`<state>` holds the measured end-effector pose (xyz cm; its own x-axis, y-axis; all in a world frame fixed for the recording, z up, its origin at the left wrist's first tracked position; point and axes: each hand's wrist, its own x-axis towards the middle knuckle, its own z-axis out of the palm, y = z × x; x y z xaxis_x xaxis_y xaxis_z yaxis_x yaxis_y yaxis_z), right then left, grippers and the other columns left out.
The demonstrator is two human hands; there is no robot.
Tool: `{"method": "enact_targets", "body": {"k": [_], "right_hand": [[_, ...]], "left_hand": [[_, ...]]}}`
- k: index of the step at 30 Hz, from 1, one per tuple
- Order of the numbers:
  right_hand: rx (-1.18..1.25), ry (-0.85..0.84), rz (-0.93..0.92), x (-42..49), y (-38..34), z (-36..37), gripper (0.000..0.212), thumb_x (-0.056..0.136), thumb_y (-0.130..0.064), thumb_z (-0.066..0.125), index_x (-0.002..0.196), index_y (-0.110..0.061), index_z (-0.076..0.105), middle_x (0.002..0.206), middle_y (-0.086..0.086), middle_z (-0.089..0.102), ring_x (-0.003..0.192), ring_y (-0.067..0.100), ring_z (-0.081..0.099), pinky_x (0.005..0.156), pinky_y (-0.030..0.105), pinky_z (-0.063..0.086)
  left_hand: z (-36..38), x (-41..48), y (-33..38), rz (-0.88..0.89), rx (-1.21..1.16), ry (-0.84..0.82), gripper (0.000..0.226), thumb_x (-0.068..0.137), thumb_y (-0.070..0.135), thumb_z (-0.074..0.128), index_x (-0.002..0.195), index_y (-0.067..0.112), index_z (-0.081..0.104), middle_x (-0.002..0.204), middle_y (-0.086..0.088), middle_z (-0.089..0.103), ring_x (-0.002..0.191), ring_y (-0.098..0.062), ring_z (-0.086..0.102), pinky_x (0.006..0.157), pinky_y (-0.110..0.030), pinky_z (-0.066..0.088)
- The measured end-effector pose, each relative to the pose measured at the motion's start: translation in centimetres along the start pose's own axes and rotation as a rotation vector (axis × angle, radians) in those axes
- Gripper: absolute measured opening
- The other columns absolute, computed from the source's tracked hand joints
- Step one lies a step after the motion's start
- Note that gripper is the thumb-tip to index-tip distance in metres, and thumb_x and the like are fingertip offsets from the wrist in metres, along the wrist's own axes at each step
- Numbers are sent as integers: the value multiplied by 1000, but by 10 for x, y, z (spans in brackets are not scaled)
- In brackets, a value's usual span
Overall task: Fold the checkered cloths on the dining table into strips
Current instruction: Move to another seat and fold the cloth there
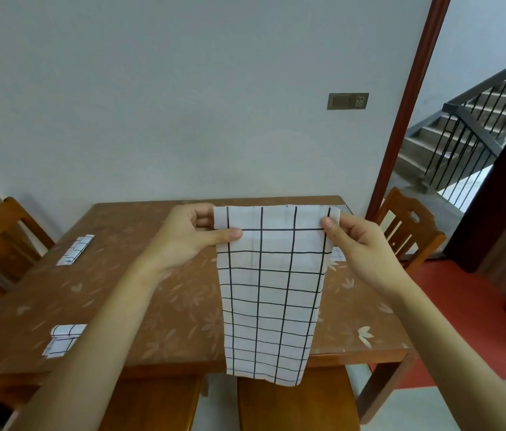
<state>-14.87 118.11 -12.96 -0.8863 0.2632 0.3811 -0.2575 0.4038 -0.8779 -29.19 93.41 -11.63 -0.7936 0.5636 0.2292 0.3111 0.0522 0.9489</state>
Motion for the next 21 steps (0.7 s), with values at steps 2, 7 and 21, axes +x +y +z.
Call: {"method": "enact_targets", "body": {"k": [2, 7, 21], "right_hand": [[2, -6, -10, 0, 2, -1, 24, 105, -12, 44, 100, -12, 68, 72, -24, 69, 73, -10, 64, 70, 6, 46], [52, 15, 17, 0, -1, 2, 26, 105, -16, 44, 124, -9, 61, 100, -1, 78, 95, 8, 74, 80, 16, 55], [78, -77, 60, -3, -3, 5, 20, 93, -4, 64, 113, -3, 67, 88, -17, 78, 85, -2, 73, 71, 8, 52]], "left_hand": [[1, -1, 1, 15, -11, 30, 38, 67, 13, 84, 102, 0, 74, 99, -6, 80, 92, -17, 77, 78, -23, 60], [2, -3, -1, 18, -22, 96, 47, 61, 17, 86, 98, -6, 70, 99, -16, 78, 88, -25, 76, 82, -31, 62], [3, -7, 2, 28, -81, 93, 29, 61, 20, 83, 86, 9, 70, 75, 8, 73, 72, -6, 66, 70, -17, 54]]}}
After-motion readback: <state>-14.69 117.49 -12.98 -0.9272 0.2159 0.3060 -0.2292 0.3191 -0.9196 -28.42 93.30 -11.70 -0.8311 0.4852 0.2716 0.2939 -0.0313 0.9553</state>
